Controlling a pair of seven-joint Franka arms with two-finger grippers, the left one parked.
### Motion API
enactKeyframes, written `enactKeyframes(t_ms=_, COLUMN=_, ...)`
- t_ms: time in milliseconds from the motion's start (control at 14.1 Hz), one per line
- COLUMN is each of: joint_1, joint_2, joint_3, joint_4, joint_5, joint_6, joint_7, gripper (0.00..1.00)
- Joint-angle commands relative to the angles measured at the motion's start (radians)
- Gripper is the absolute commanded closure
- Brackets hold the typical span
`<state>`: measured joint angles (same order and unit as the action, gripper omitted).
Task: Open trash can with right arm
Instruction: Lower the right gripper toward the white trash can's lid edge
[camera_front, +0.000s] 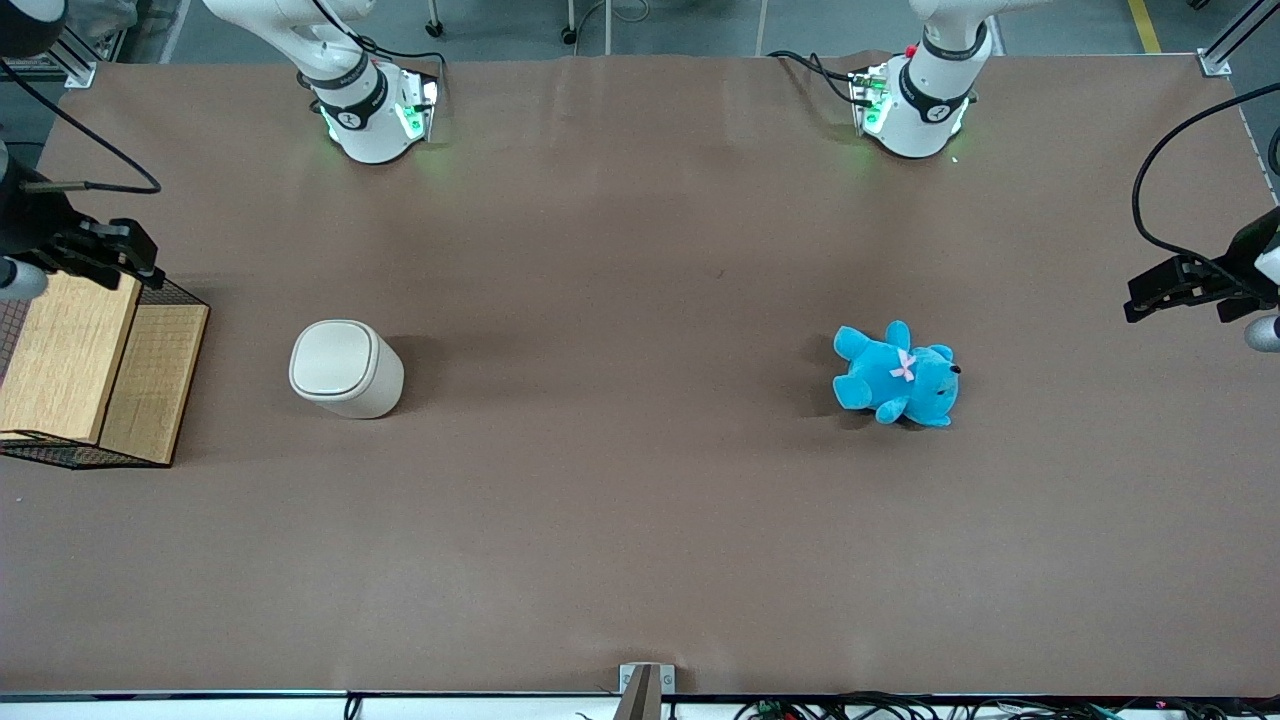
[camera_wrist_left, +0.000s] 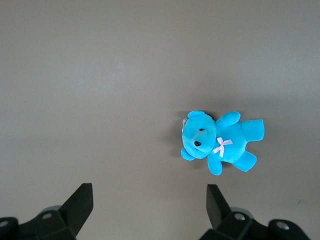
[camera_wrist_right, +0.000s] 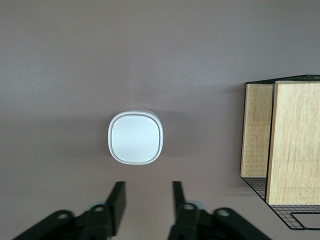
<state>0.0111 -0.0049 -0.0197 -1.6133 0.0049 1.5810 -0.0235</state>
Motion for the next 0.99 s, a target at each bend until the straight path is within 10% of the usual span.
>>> enactKeyframes(t_ms=0, joint_1=0.000, joint_2=0.023, joint_3=0.012, joint_4=-0.023, joint_5=-0.003, joint_6=-0.013, joint_7=0.013, gripper=0.99)
enactKeyframes(t_ms=919, joint_1=0.070, joint_2=0.180, joint_3=0.014, joint_4=-0.169, joint_5=0.055, joint_6=0.103, joint_7=0.014, gripper=1.00)
